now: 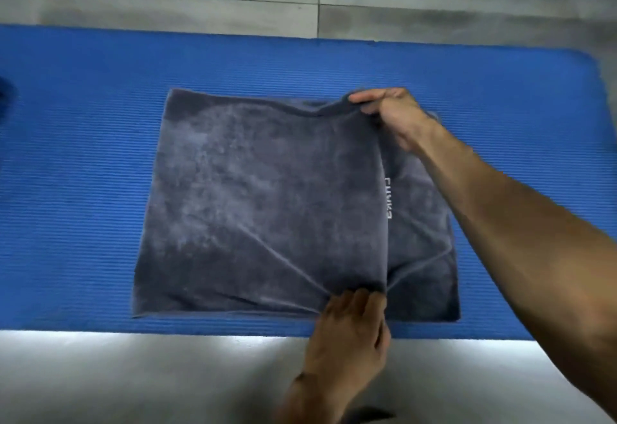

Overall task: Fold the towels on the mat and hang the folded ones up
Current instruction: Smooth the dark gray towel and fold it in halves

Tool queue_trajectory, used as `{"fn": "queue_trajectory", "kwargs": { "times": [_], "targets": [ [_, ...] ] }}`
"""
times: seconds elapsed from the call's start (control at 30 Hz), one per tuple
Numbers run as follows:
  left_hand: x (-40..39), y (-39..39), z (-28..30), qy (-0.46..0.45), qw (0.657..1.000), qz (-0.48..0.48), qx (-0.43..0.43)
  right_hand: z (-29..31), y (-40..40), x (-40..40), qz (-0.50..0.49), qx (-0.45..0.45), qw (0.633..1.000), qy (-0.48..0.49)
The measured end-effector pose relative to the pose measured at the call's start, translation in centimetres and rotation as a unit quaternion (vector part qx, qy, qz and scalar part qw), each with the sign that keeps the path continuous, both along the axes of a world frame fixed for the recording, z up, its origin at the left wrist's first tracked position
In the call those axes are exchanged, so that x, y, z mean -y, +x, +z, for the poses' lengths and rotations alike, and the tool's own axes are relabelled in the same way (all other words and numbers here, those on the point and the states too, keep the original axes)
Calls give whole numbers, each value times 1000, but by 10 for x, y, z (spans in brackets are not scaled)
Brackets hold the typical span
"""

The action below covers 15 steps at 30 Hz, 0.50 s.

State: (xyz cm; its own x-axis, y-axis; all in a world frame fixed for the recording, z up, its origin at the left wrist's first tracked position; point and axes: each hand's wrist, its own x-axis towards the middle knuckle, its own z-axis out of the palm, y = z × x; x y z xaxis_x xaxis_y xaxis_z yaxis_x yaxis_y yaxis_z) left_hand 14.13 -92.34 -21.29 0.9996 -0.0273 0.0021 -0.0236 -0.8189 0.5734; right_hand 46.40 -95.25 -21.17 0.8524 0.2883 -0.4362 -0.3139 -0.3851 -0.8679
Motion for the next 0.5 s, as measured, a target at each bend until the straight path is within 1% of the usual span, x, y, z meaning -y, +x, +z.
{"fn": "queue_trajectory", "kwargs": {
  "times": [0.07, 0.1, 0.2, 0.33, 0.4, 0.43, 0.5],
  "targets": [
    [13, 3, -12, 20, 998, -46, -42, -8, 7, 15, 35, -6, 998, -55],
    [16, 4, -15, 27, 996, -67, -54, -9, 10, 20, 42, -11, 997, -68],
    [20, 2, -16, 17, 992, -109, -56, -5, 14, 32, 14, -15, 999, -33],
    [29, 2, -1, -15, 990, -139, -5, 7, 18, 52, -48, 31, 998, 20],
    [42, 7, 4, -41, 988, -149, 1, 10, 22, 65, -82, 34, 995, 45],
    [49, 13, 6, -53, 987, -148, -8, 9, 24, 72, -91, 34, 994, 44],
    [64, 26, 9, -74, 987, -131, -52, 4, 27, 86, -82, 36, 996, 1]
  ]
}}
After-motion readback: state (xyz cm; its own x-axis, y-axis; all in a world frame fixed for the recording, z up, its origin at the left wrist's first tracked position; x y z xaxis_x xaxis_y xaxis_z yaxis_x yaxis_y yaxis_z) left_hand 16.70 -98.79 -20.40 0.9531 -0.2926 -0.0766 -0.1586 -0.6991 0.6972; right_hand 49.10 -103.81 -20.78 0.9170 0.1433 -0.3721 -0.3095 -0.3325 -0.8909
